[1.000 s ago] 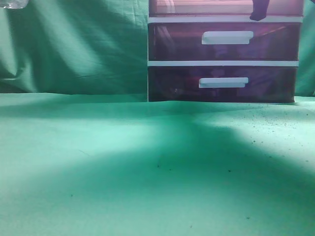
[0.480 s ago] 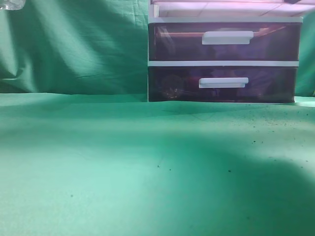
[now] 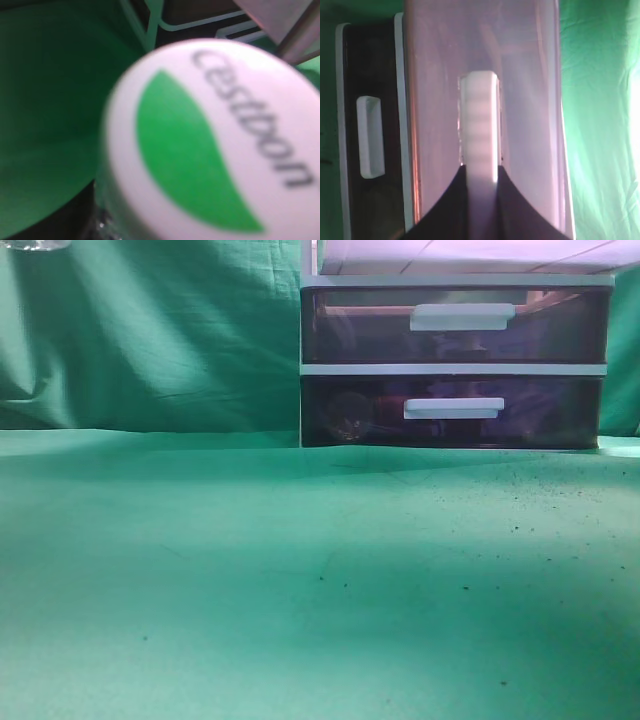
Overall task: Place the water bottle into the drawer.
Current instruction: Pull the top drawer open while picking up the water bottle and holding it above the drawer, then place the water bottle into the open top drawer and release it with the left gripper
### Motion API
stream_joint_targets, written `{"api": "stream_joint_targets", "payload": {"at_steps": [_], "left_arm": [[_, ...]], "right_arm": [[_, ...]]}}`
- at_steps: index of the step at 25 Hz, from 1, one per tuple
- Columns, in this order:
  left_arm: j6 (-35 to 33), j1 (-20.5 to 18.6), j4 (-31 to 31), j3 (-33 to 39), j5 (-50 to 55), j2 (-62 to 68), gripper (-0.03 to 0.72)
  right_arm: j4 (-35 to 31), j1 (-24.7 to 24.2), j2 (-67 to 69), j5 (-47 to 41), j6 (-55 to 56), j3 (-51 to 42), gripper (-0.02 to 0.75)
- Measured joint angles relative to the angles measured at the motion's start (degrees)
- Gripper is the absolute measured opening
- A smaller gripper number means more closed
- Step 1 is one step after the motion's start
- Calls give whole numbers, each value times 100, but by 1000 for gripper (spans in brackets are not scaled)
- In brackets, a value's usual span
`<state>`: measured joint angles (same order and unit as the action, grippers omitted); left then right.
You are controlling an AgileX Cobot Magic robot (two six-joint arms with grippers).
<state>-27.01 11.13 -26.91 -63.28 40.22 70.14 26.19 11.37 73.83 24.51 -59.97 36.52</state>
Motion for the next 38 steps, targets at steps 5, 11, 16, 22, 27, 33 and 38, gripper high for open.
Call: {"api": "stream_joint_targets", "payload": {"at_steps": [5, 11, 16, 22, 27, 33, 38], "left_arm": [[-499, 0, -753, 0, -4, 14, 307], [-1105, 53, -1531, -301, -4, 18, 307], [-1758, 702, -1638, -1387, -525, 155, 307], [-1792, 1570, -1699, -3298, -723, 1154, 307], [-1784, 2024, -1582, -4152, -594, 2258, 307], [-1779, 2120, -810, -4220, -594, 3354, 307], [-1481, 2120, -552, -4220, -627, 3641, 307]], "right_arm": [[-186, 262, 0, -85, 23, -13, 85], [-240, 305, 0, -118, 11, -13, 85], [-263, 326, 0, -131, -15, -13, 85], [-272, 347, 0, -131, -24, -13, 85], [-275, 354, 0, -144, -24, -13, 85], [-275, 354, 0, -177, -24, -13, 85], [-275, 354, 0, -216, -36, -13, 85]]}}
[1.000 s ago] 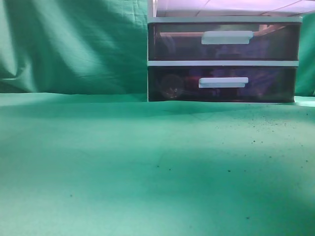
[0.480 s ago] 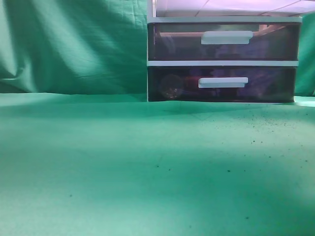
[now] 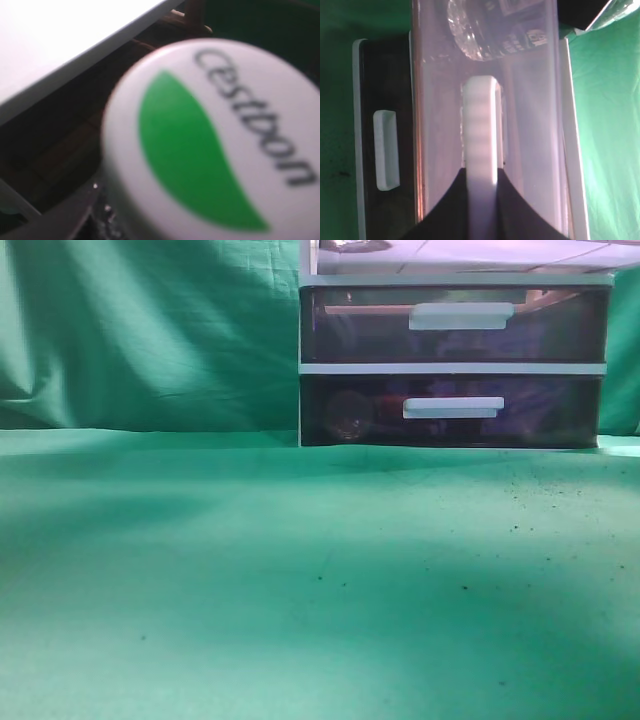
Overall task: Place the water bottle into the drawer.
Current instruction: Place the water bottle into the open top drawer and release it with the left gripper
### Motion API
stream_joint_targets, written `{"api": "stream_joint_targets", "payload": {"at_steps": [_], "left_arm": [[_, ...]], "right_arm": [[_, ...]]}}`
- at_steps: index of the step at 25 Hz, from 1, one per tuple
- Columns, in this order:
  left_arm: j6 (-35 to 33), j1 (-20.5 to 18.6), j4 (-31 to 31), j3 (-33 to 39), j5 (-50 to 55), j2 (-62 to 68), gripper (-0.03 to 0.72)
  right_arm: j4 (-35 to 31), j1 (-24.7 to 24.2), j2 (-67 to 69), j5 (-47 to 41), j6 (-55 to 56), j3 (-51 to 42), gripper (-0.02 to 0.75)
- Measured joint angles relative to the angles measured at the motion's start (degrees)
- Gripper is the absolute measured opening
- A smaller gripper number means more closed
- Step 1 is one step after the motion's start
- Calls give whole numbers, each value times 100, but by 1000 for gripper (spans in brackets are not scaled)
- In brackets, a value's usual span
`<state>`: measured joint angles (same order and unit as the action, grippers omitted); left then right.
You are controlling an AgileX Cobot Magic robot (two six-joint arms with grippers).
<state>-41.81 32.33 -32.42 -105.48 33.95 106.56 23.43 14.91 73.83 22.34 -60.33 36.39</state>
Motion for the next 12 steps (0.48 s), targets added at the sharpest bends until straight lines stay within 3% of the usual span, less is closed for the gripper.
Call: {"api": "stream_joint_targets", "payload": {"at_steps": [2, 6, 9, 12], "left_arm": [[87, 0, 9, 0, 0, 0, 307], [152, 0, -129, -3, 11, 0, 514], [-229, 28, -413, -37, -10, -22, 654], [-824, 138, -801, -108, -92, -44, 642]], "right_arm": [[0, 0, 0, 0, 0, 0, 85], [0, 0, 0, -27, 0, 0, 85], [10, 0, 0, -60, 25, 0, 85], [10, 0, 0, -60, 50, -11, 85]]}}
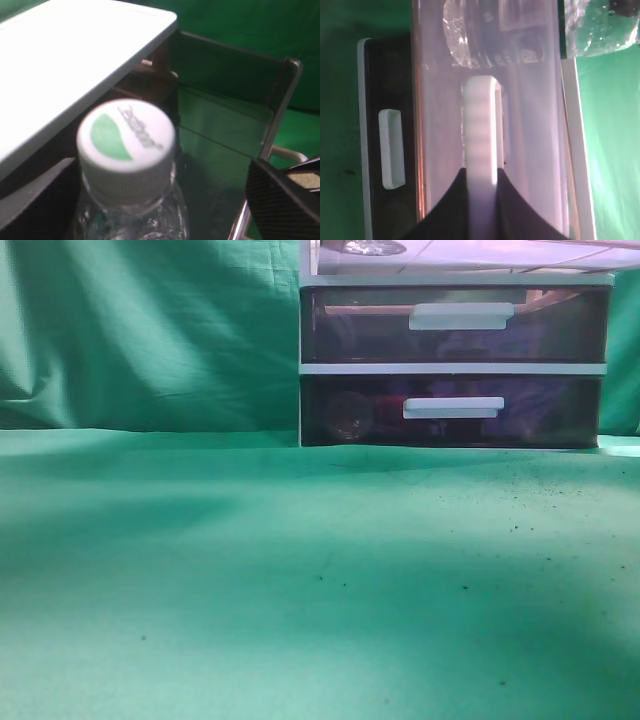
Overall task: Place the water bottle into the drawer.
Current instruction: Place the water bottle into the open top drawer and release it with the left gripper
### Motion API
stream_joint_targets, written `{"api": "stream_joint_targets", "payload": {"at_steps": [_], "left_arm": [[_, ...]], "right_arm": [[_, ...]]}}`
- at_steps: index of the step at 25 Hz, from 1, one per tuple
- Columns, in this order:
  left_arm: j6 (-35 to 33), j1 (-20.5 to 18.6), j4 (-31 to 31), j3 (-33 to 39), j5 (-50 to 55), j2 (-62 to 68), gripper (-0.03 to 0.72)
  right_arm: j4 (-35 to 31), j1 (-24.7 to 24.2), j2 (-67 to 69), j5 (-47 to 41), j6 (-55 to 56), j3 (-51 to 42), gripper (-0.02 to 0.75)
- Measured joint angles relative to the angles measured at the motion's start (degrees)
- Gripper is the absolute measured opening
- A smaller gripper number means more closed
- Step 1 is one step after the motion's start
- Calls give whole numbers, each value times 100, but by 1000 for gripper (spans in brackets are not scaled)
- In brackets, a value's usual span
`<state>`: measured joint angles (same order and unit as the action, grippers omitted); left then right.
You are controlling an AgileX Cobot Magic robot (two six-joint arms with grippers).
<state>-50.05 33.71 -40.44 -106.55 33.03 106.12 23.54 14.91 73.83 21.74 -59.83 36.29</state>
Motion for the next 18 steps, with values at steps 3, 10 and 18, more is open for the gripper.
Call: {"api": "stream_joint_targets", "payload": {"at_steps": [3, 10, 18], "left_arm": [[-739, 121, -454, -13, -214, -13, 563], [-2315, 459, -1599, -21, -1236, 143, 545], [-6146, 713, -5367, -48, -1542, 907, 545]], "right_arm": [[0, 0, 23, 0, 10, 0, 85], [20, 5, 94, 44, 10, 0, 85], [20, 5, 94, 46, 10, 0, 85]]}}
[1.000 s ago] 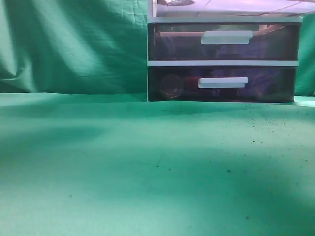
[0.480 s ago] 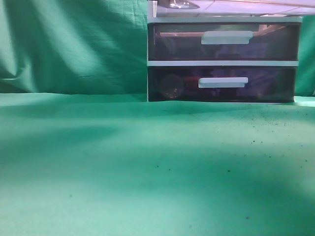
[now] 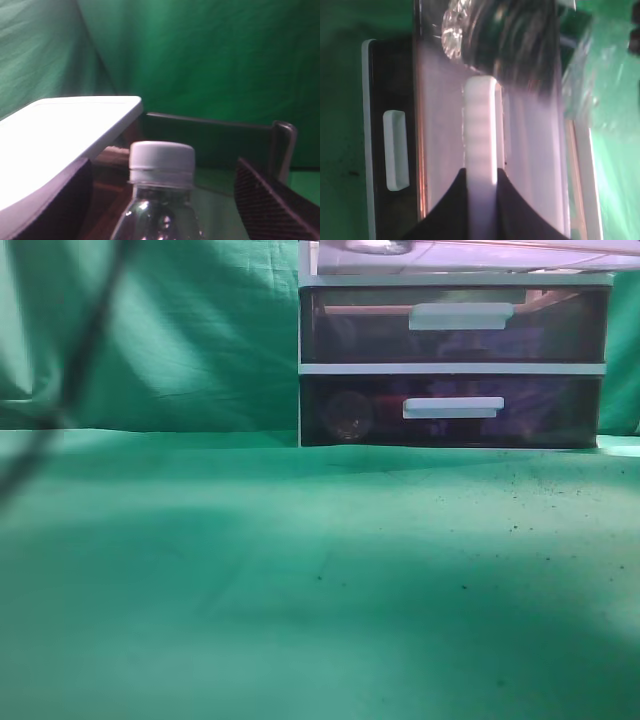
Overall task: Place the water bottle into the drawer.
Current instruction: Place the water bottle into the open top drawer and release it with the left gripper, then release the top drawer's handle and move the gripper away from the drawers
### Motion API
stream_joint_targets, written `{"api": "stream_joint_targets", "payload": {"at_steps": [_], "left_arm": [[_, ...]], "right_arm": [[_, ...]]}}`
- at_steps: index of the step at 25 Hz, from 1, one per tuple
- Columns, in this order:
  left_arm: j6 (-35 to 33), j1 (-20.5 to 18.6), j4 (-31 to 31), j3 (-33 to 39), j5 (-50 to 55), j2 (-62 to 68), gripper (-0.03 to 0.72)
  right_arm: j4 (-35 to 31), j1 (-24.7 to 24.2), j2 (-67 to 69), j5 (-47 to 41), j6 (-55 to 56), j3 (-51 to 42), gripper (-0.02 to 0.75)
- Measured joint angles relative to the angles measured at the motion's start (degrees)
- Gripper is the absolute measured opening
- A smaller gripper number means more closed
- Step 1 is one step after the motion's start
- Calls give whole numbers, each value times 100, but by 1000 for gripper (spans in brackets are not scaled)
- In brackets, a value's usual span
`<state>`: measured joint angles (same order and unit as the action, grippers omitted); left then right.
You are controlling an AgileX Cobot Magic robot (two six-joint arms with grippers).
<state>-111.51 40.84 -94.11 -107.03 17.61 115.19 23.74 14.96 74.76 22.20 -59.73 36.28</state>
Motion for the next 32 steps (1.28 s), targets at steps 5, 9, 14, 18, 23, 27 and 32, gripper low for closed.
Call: {"api": "stream_joint_targets", "payload": {"at_steps": [5, 9, 14, 18, 23, 27, 32], "left_arm": [[-887, 159, -590, -419, 647, 418, 545], [-904, 182, -601, -724, 360, 525, 545], [-601, 182, -689, -752, -1418, 302, 489], [-508, 194, -689, -400, -2627, -223, 220], [-832, 507, -699, 448, -4323, -1160, 0], [-909, 989, -699, 1310, -5351, -2033, 0], [-909, 1438, -699, 2791, -5585, -3174, 0]], "right_arm": [[0, 0, 11, 57, 32, -47, 85], [0, 0, 11, 78, 41, -71, 85], [-11, 0, 11, 155, 41, -91, 85], [-37, 0, 11, 160, -110, -77, 85], [-281, 9, 86, 47, -450, 312, 85], [-337, 9, 422, -184, -651, 840, 85], [-487, 22, 1101, -392, -1024, 1631, 85]]}}
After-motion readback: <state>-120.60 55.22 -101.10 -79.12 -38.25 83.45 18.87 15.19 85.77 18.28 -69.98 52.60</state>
